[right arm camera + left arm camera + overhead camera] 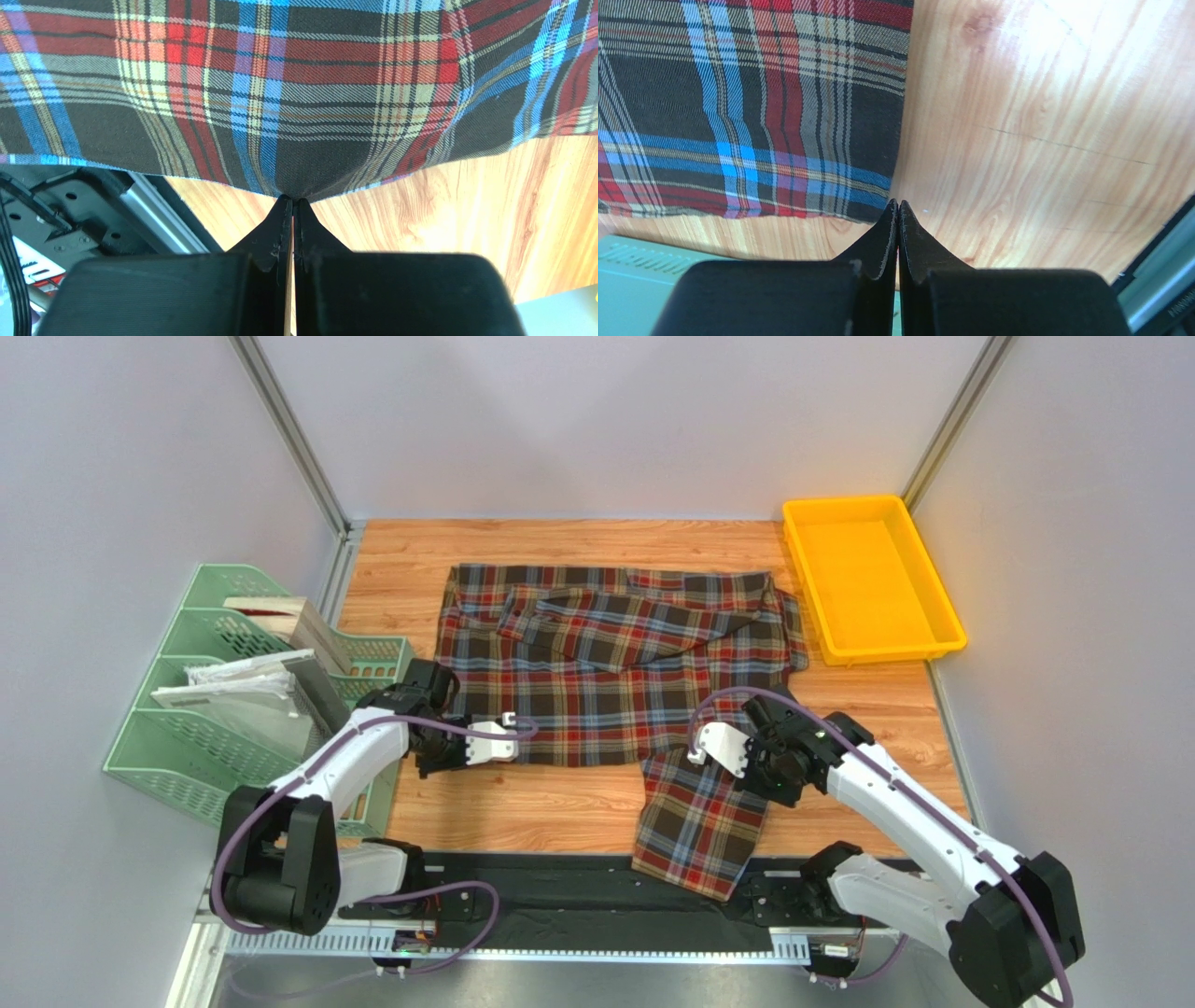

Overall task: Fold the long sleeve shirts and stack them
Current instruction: Fold the shirt

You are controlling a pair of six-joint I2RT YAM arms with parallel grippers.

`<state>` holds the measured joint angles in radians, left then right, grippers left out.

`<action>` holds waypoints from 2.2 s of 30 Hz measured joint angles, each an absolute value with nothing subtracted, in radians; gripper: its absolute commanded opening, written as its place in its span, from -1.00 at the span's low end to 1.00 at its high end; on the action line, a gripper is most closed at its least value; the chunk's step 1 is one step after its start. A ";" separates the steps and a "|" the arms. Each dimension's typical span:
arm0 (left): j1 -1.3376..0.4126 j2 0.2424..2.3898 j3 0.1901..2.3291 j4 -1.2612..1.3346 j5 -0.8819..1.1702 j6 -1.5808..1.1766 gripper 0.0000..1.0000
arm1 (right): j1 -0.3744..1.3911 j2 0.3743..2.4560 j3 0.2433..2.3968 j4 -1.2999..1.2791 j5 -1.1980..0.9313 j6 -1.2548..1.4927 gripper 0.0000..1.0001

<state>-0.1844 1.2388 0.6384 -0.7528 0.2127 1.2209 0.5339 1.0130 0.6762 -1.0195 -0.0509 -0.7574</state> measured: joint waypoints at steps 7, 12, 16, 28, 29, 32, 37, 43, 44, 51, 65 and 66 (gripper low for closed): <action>-0.162 1.186 0.648 -0.814 0.242 1.222 -0.44 | 0.525 0.964 0.676 -1.063 -0.054 -0.770 -1.00; -0.162 1.188 0.652 -0.806 0.258 1.226 0.17 | 0.520 0.966 0.676 -1.065 -0.056 -0.770 -1.00; -0.171 1.228 0.652 -0.754 0.252 1.230 0.15 | 0.519 0.977 0.676 -1.065 -0.061 -0.770 -1.00; -0.186 1.421 0.731 -0.688 0.209 1.311 -1.00 | 0.513 0.990 0.680 -1.080 -0.072 -0.775 -1.00; -0.186 1.407 0.724 -0.696 0.210 1.319 -1.00 | 0.512 0.986 0.684 -1.092 -0.076 -0.776 -1.00; -0.187 1.339 0.707 -0.763 0.221 1.337 -1.00 | 0.512 0.949 0.705 -1.138 -0.085 -0.782 -1.00; -0.188 1.174 0.707 -0.892 0.256 1.354 -1.00 | 0.512 0.870 0.754 -1.226 -0.097 -0.795 -1.00; -0.183 1.140 0.764 -1.020 0.281 1.345 -1.00 | 0.500 0.869 0.806 -1.283 -0.100 -0.809 -1.00; -0.177 1.157 0.787 -1.031 0.284 1.341 -1.00 | 0.489 0.884 0.822 -1.286 -0.104 -0.811 -1.00; -0.124 1.331 1.030 -1.056 0.325 1.282 -1.00 | 0.316 1.108 1.084 -1.286 -0.155 -0.862 -1.00; -0.078 1.673 1.291 -1.000 0.330 1.183 -1.00 | 0.210 1.631 1.537 -1.238 -0.193 -0.921 -1.00; -0.071 1.687 1.302 -1.000 0.330 1.179 -1.00 | 0.199 1.652 1.554 -1.234 -0.193 -0.922 -1.00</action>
